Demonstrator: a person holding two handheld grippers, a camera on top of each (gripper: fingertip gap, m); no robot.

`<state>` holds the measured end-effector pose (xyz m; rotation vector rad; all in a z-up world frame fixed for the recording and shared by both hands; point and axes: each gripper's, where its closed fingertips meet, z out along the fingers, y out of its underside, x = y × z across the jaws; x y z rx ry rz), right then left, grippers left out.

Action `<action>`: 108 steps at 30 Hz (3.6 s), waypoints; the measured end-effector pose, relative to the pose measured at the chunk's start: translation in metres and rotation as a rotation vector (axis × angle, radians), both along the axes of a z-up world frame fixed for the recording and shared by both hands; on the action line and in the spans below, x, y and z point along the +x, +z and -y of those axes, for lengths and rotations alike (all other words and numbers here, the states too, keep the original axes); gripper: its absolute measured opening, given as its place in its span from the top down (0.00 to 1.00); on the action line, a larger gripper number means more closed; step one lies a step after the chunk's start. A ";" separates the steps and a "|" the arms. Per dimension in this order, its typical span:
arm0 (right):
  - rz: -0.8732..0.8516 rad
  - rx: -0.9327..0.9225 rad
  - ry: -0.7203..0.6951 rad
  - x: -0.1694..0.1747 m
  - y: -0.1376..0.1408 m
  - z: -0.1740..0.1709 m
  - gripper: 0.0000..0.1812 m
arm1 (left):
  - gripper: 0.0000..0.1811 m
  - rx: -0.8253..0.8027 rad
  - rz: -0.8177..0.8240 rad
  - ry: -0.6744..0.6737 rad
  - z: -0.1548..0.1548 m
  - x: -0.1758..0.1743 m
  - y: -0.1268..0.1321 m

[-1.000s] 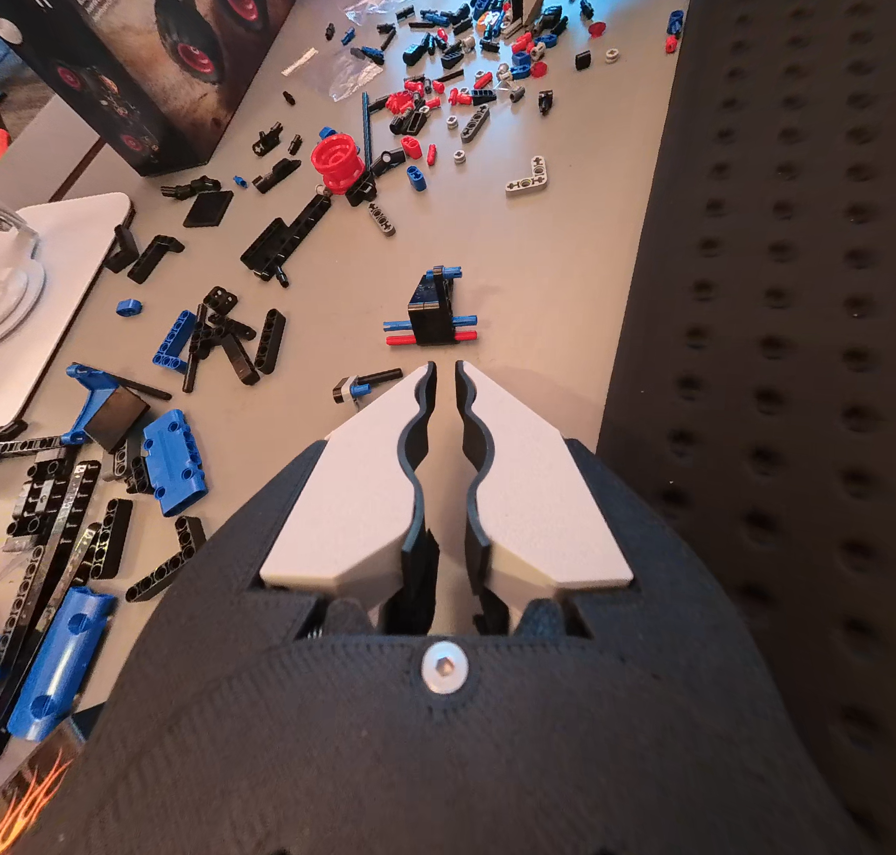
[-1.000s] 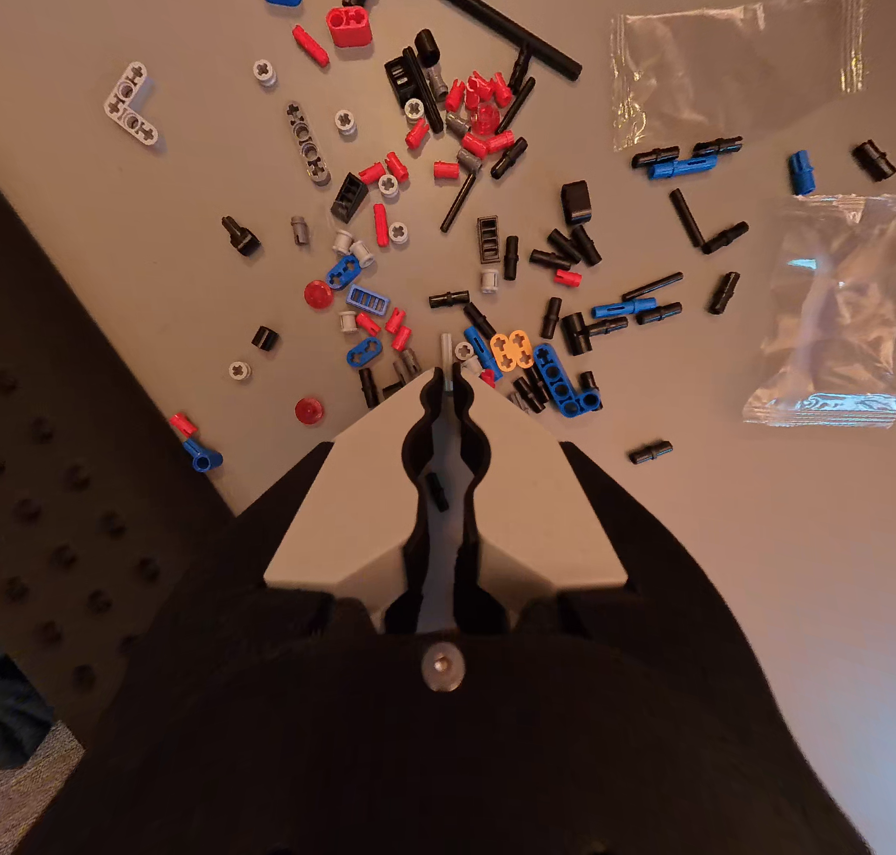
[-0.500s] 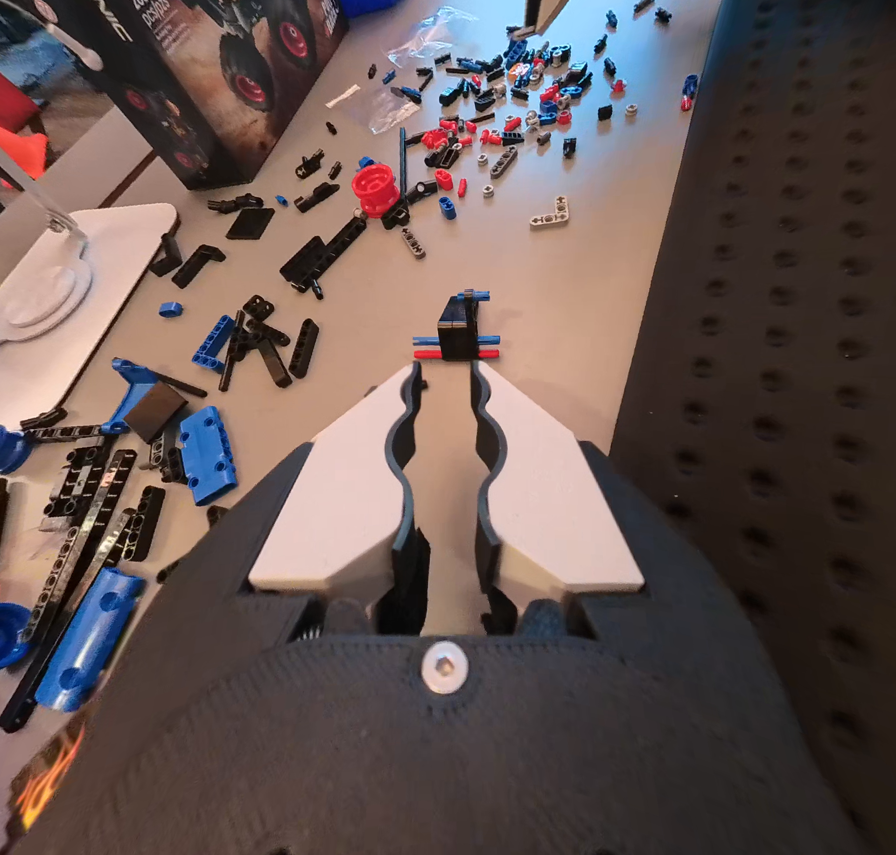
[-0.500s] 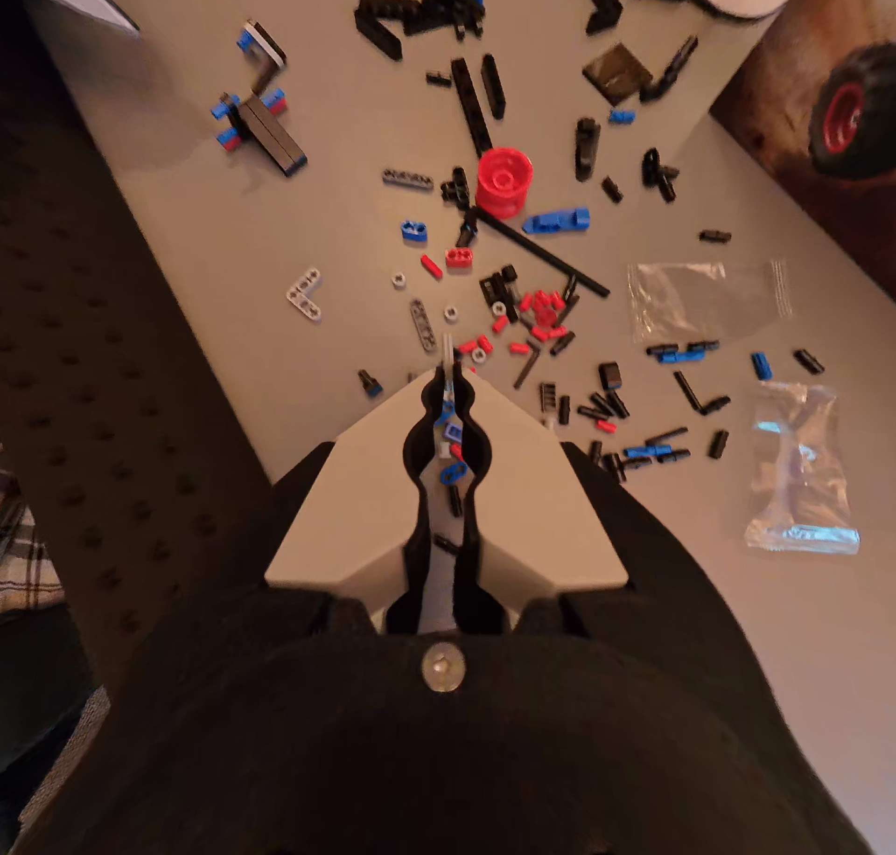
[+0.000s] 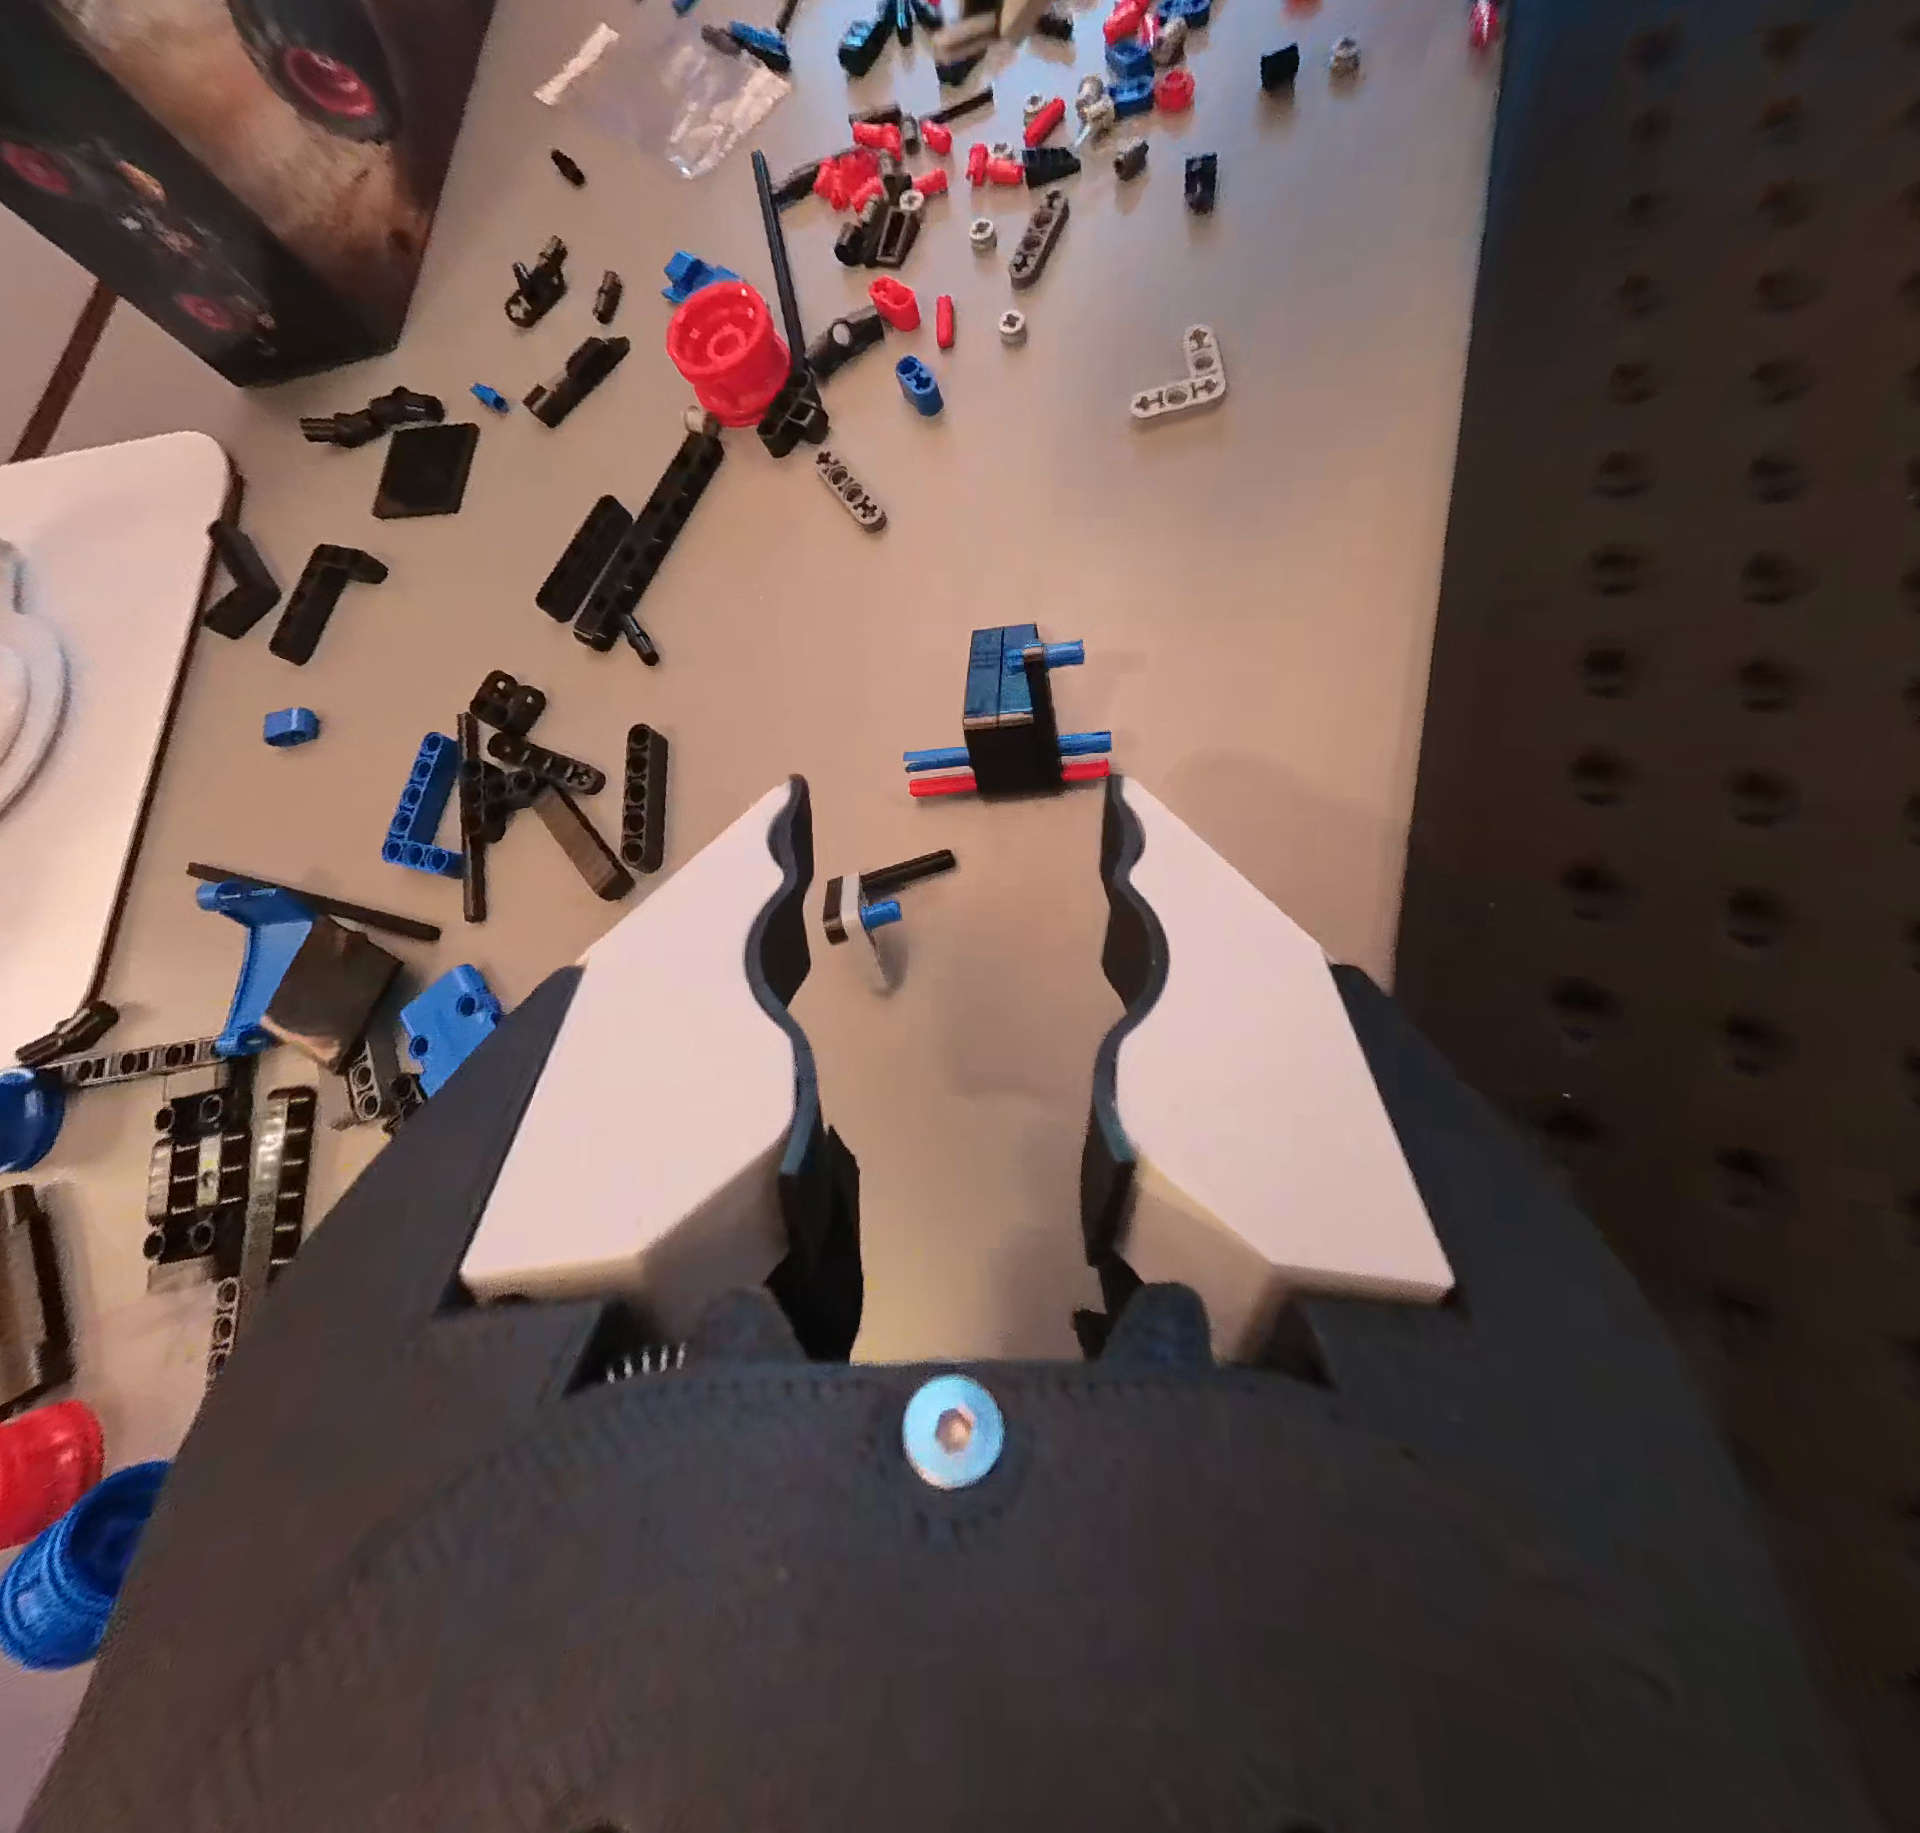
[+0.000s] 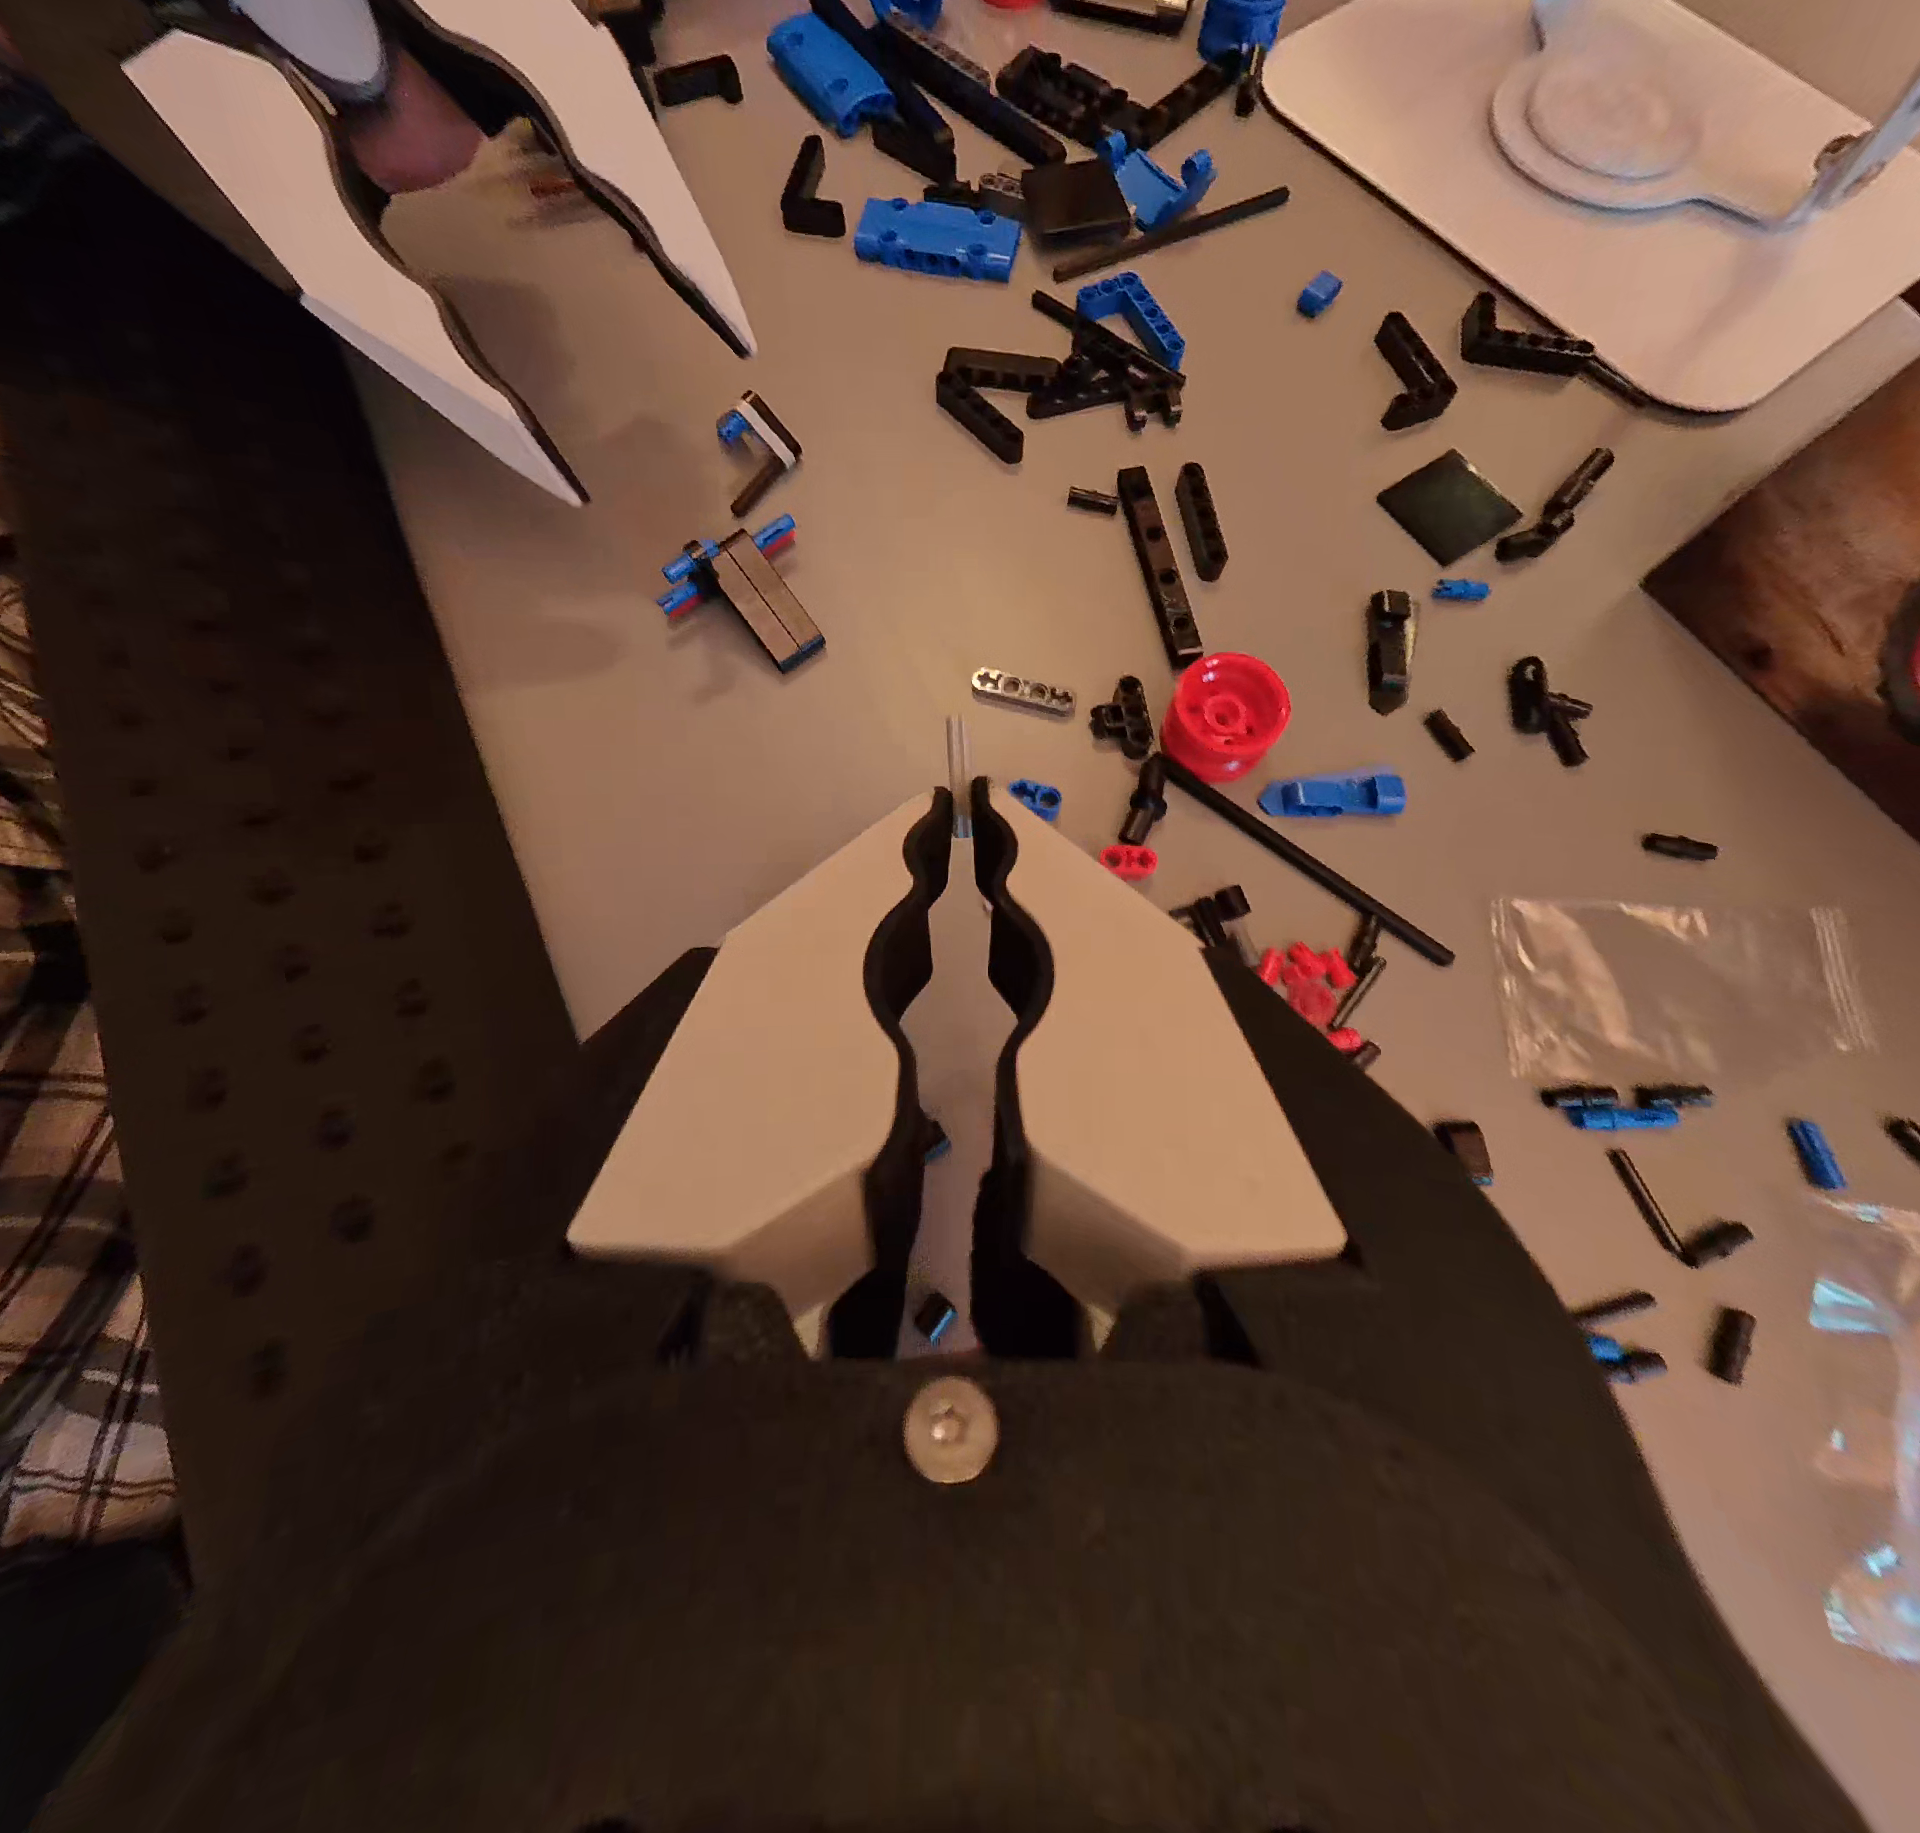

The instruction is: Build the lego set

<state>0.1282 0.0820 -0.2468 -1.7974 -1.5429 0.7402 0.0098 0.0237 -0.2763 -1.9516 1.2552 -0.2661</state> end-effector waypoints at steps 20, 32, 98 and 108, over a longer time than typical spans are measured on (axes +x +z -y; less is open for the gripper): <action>-0.019 0.280 0.021 -0.029 0.120 -0.113 0.99 | 0.72 -0.039 0.082 -0.014 -0.007 0.004 -0.014; 0.290 0.200 0.189 -0.096 0.158 -0.266 0.99 | 0.75 -0.051 0.107 -0.021 -0.013 0.001 -0.017; 0.141 0.029 -0.027 -0.008 -0.019 0.025 0.99 | 0.78 0.025 0.088 -0.026 -0.010 0.002 -0.006; 0.135 0.018 -0.075 0.023 -0.017 0.030 0.99 | 0.75 0.057 -0.057 -0.074 -0.007 0.011 0.013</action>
